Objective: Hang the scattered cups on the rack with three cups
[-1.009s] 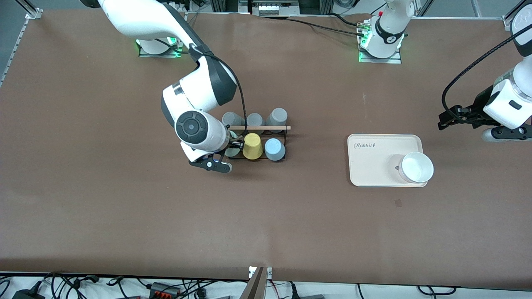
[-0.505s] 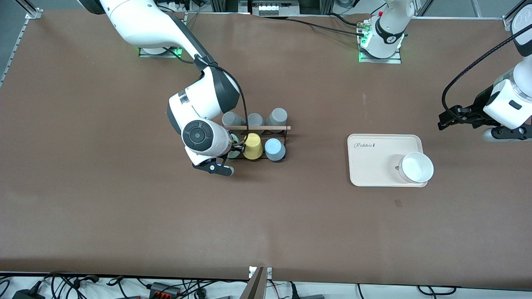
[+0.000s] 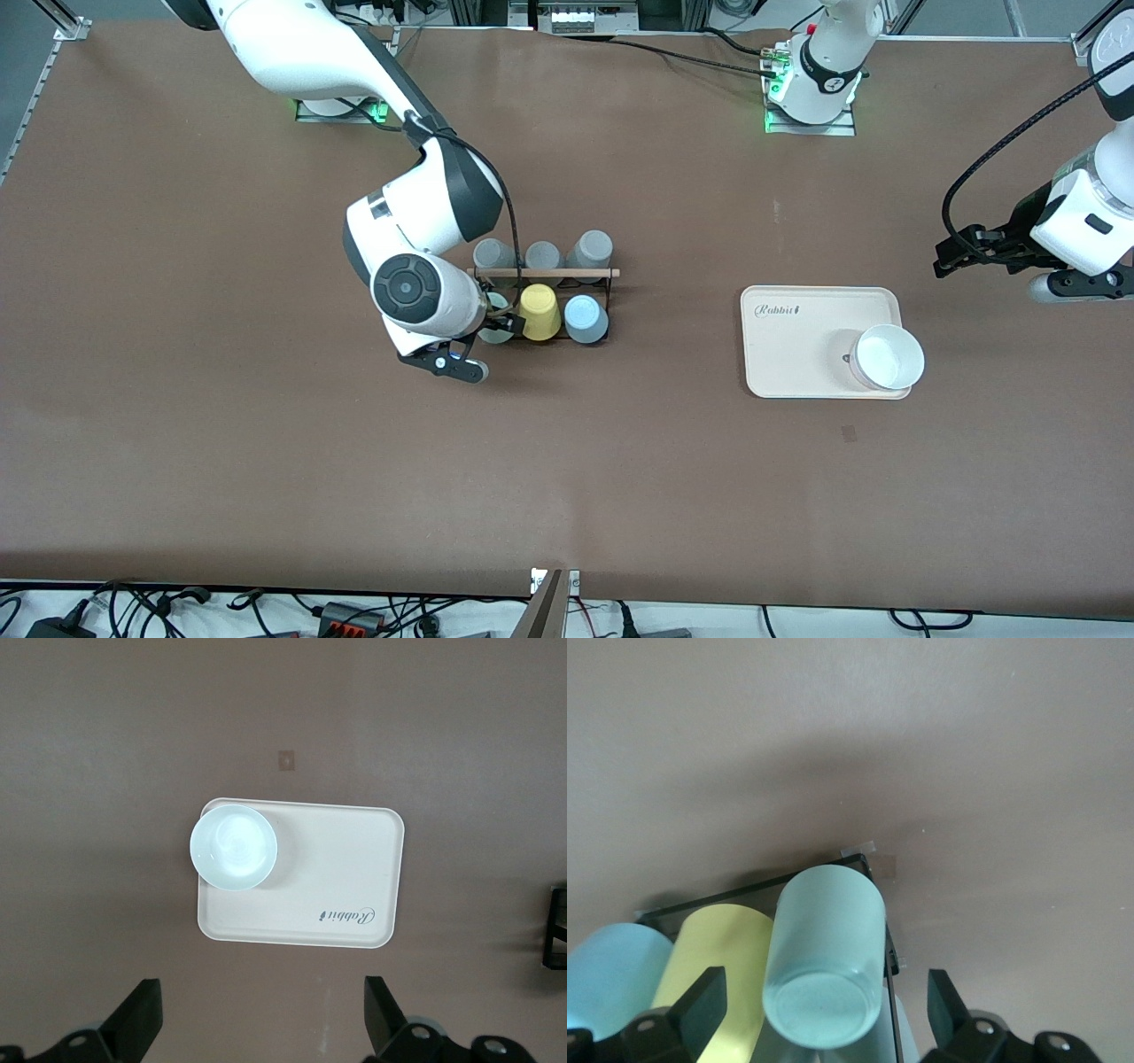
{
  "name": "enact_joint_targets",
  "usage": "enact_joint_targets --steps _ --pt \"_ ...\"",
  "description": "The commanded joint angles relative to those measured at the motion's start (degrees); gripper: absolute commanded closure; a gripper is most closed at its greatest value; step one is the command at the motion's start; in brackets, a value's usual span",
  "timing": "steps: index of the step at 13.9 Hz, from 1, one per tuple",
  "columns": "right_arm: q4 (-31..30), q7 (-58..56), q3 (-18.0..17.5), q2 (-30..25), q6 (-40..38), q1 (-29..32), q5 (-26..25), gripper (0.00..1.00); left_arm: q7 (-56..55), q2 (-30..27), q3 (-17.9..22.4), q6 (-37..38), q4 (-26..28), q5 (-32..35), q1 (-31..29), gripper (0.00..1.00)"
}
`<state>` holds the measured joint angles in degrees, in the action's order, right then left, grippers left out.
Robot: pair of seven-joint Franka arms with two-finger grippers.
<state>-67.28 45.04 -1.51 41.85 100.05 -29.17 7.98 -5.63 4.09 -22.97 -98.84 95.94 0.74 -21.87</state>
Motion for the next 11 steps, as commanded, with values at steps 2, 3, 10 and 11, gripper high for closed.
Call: enact_joint_targets --steps 2,3,10,11 --pt "7.32 0.22 -0.25 -2.39 -7.32 5.94 0.11 0.0 1.15 -0.32 0.03 0.58 -0.31 0.49 -0.27 0.0" --pt "8.03 -1.96 -0.25 -2.39 -7.33 7.88 -0.42 0.0 1.15 -0.32 -0.06 0.58 -0.31 0.49 -0.27 0.0" --pt "7.95 -29.63 -0.25 -10.9 -10.3 23.35 -7.53 0.0 1.15 -0.32 0.03 0.58 -0.31 0.49 -0.19 0.0" --pt "7.78 -31.66 -0.25 -12.31 -11.27 24.76 -7.71 0.0 1.15 -0.32 0.03 0.58 -0.31 0.58 -0.19 0.0"
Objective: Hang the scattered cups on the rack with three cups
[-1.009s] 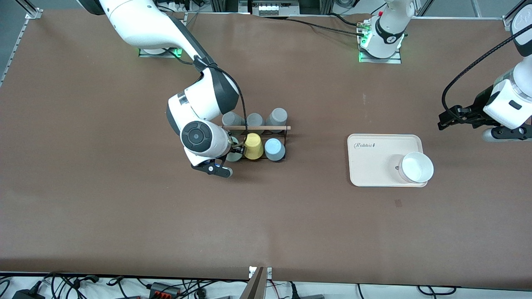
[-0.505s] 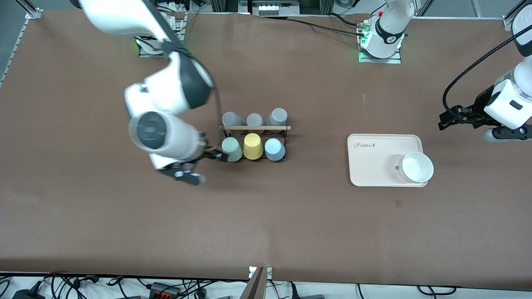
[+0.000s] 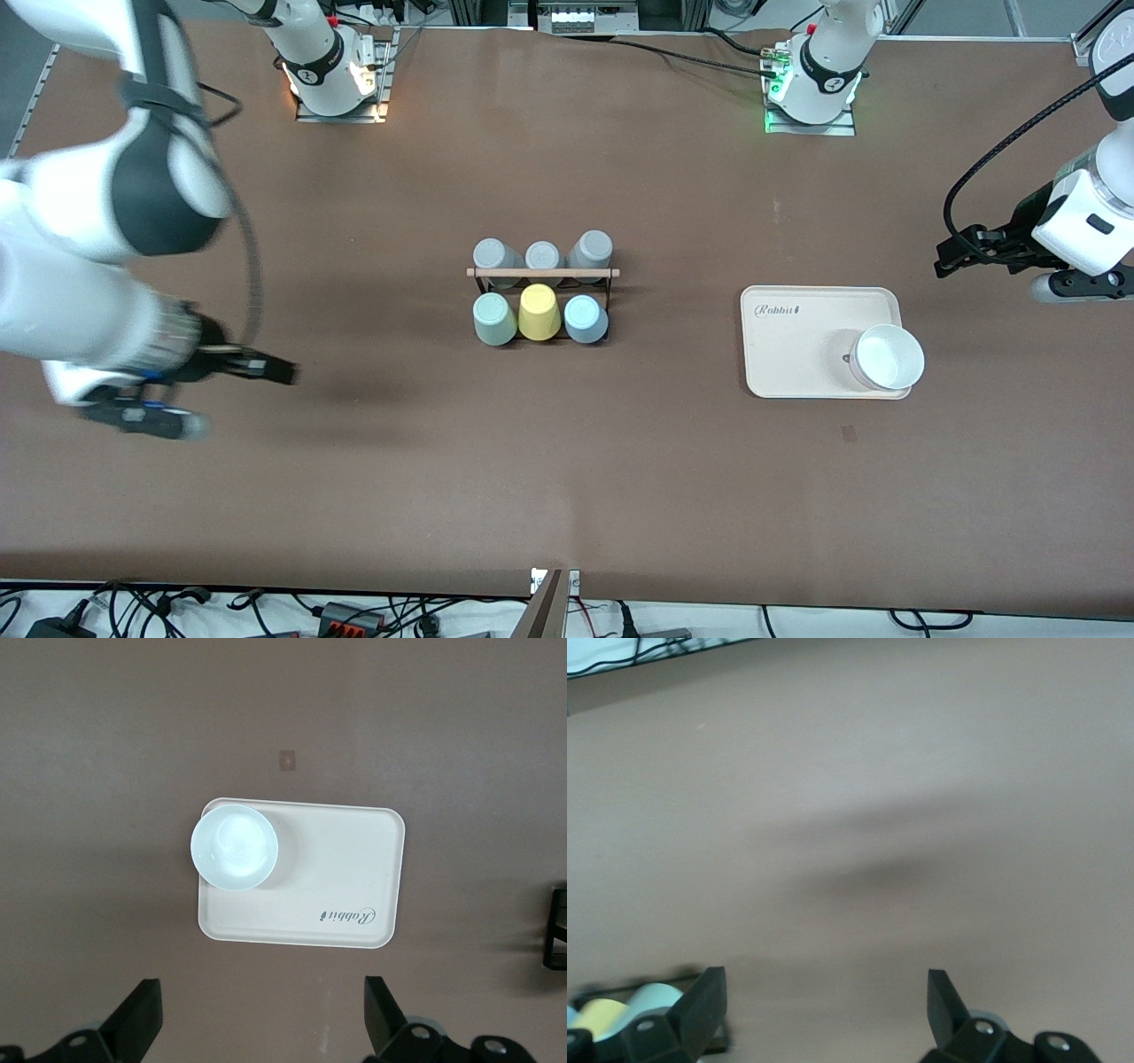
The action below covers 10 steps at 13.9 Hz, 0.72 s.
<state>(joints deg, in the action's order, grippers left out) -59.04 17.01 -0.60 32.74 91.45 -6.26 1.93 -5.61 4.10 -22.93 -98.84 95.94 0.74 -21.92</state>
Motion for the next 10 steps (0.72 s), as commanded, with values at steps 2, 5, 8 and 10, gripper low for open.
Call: enact_joint_targets --steps 2,5,8,10 --pt "-3.78 -9.42 -0.81 -7.14 -2.15 5.28 -1.84 0.0 1.13 -0.32 -0.01 0.58 -0.32 0.49 -0.14 0.0" --pt "-11.78 -17.78 -0.63 -13.39 2.4 8.98 -1.84 0.0 1.13 -0.32 -0.01 0.58 -0.32 0.58 -0.14 0.0" --pt "-14.69 -21.66 2.27 -16.47 1.98 8.63 -2.01 0.0 1.13 -0.32 0.08 0.58 -0.32 0.58 -0.23 0.0" --pt "-17.4 -21.93 2.27 -18.66 2.07 8.72 -2.45 0.0 1.13 -0.32 0.08 0.58 -0.32 0.49 -0.23 0.0"
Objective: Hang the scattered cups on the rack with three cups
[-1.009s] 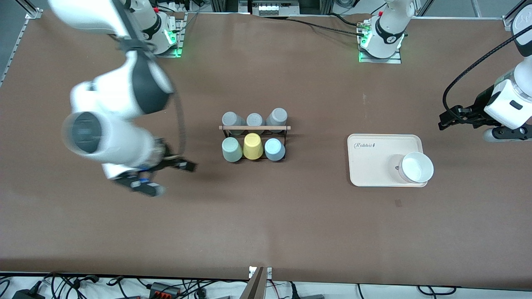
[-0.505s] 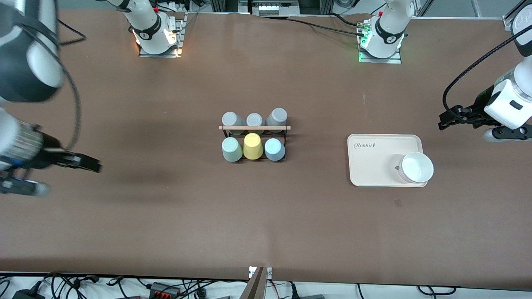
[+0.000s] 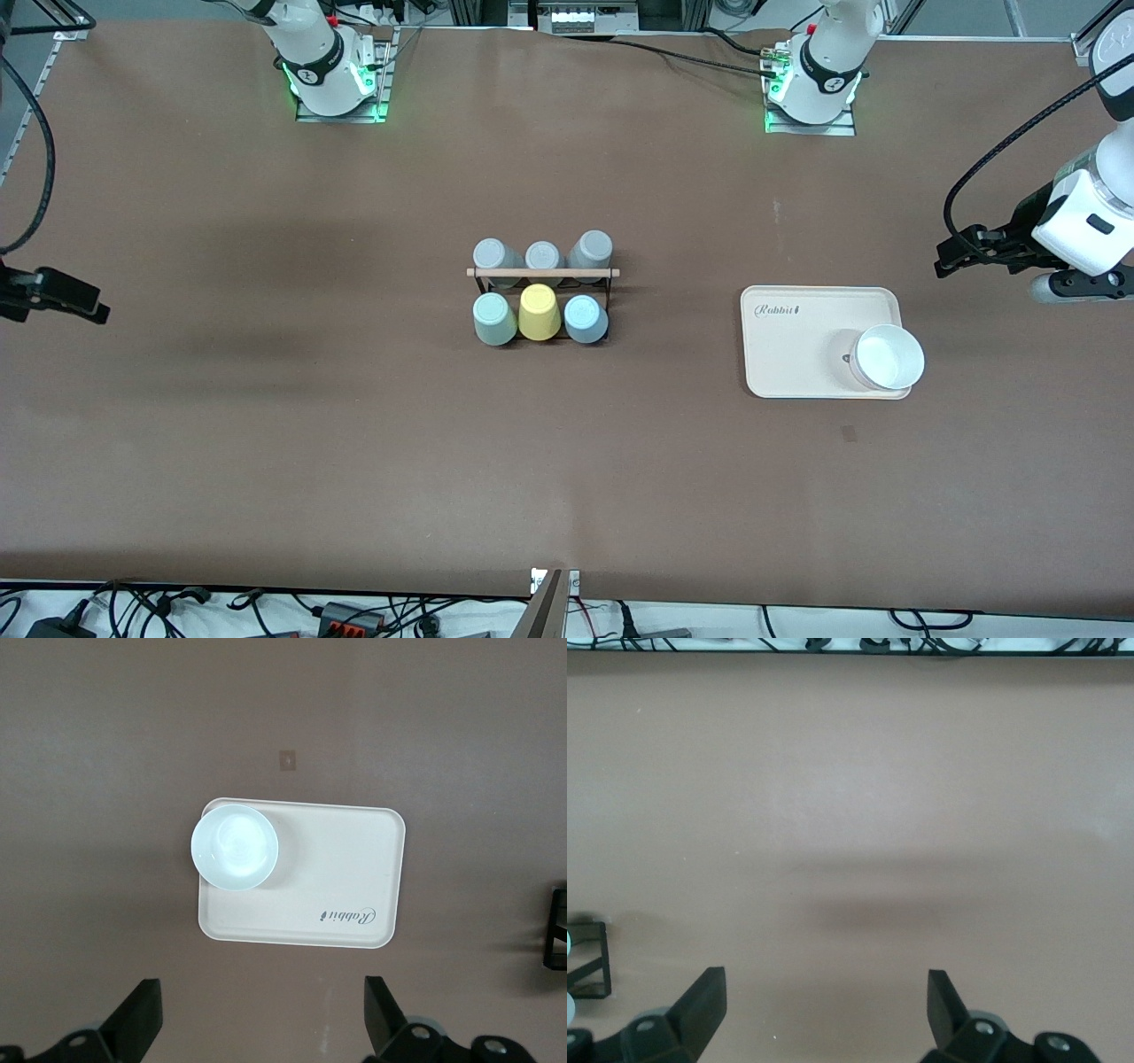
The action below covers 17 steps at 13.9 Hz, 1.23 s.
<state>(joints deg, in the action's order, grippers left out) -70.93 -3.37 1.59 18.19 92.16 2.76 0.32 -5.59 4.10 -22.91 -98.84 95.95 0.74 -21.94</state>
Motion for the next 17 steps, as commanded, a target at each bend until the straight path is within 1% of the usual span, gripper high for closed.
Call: enact_joint_targets --steps 1,3,4,6,9,12,17 --pt "-9.63 -1.55 0.08 -6.73 2.84 -0.39 -1.11 0.0 1.11 -0.32 0.06 0.58 -0.32 0.58 -0.21 0.0" --pt "-19.72 -1.55 0.0 -13.06 8.1 -0.48 -1.72 0.0 1.11 -0.32 0.06 0.58 -0.32 0.58 -0.21 0.0" --pt "-23.08 -1.55 -0.09 -15.7 9.17 -0.48 -2.07 0.0 1.11 -0.32 0.06 0.58 -0.32 0.49 -0.21 0.0" --pt "-26.44 -0.76 -0.53 -18.62 8.92 -0.83 -2.16 0.0 1.11 -0.32 0.06 0.49 -0.32 0.49 -0.21 0.0" --pt "-27.07 0.12 -0.53 -19.68 6.11 -1.01 -2.16 0.0 1.11 -0.32 0.06 0.49 -0.32 0.49 -0.21 0.0" --pt "-26.81 -0.05 -0.53 -19.42 5.84 -0.83 -1.2 0.0 1.11 -0.32 0.06 0.49 -0.32 0.49 -0.12 0.0" --pt "-26.54 -0.58 -0.44 -19.24 5.93 -0.83 -1.2 0.0 1.11 -0.32 0.06 0.4 -0.41 0.41 -0.12 0.0"
